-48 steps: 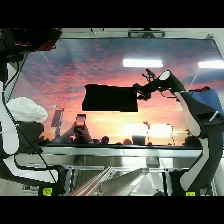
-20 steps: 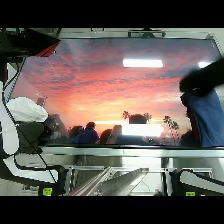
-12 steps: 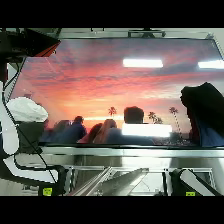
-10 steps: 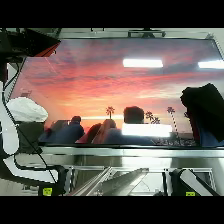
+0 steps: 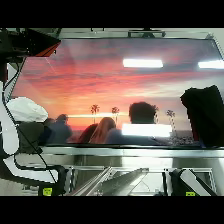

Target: Fold the shirts.

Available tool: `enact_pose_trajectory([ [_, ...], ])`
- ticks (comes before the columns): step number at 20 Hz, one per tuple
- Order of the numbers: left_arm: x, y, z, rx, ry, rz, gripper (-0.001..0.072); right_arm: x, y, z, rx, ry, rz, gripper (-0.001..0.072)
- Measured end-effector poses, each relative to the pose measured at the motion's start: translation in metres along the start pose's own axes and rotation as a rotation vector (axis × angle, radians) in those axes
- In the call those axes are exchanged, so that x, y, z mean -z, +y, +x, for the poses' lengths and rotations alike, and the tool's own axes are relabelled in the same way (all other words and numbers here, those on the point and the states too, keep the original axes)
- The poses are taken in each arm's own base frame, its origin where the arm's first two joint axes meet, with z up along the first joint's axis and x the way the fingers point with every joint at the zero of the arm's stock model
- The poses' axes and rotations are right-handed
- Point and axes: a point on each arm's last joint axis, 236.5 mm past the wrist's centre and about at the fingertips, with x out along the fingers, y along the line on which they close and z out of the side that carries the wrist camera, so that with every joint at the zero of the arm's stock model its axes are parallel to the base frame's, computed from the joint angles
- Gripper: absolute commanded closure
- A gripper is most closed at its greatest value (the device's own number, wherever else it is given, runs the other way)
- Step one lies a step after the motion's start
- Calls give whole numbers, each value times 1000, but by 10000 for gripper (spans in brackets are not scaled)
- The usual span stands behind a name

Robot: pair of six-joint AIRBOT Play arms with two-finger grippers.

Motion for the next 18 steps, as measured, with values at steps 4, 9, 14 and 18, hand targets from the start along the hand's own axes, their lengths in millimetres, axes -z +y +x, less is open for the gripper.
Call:
enact_pose_trajectory([
  [4, -8, 4, 1, -17, -33, 0, 695, -23, 35, -53, -137, -56, -65, 5],
  [9, -25, 32, 0, -138, -102, 3, 701, -16, 125, -127, -536, -88, -170, 670],
  [14, 11, 72, -7, -471, 14, -54, 700, 54, 187, -167, -761, -29, -494, 686],
  [18, 77, 89, -8, -693, 88, -142, 699, 156, 201, -168, -832, 66, -806, 686],
])
